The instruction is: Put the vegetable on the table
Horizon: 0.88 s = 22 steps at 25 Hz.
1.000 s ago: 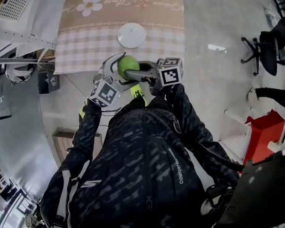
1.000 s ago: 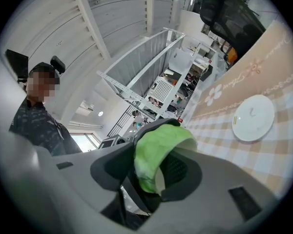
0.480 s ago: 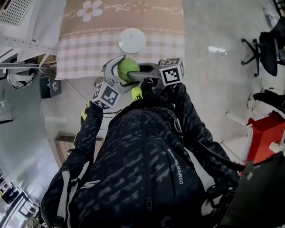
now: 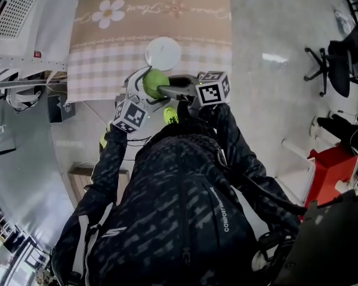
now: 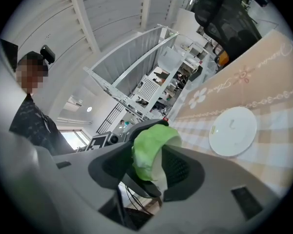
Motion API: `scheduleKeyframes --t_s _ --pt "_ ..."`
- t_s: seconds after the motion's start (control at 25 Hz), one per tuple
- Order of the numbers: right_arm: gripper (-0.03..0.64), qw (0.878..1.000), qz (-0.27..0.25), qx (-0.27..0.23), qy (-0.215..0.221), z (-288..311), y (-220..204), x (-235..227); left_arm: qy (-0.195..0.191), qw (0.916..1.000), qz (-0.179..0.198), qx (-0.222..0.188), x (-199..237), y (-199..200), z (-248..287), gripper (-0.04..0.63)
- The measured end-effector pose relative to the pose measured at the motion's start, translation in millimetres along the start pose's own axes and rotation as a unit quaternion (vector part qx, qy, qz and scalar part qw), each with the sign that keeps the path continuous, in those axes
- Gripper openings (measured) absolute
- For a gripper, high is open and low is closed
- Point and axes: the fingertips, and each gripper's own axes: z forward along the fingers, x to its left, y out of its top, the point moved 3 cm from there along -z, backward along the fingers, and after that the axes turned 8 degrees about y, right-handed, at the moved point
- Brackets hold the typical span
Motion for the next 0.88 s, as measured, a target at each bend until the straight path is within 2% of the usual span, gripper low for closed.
scheduleKeyframes --t_s 0.32,0.88 --pt "0.186 1.0 0.02 -0.003 -0.021 -5 14 -33 -0.008 0.9996 -0.008 0.027 15 -18 32 0.499" --pt "0.178 0.998 0.054 0.001 -0.029 -7 32 -90 -0.015 0.9977 -0.019 0.063 45 -45 79 0.499"
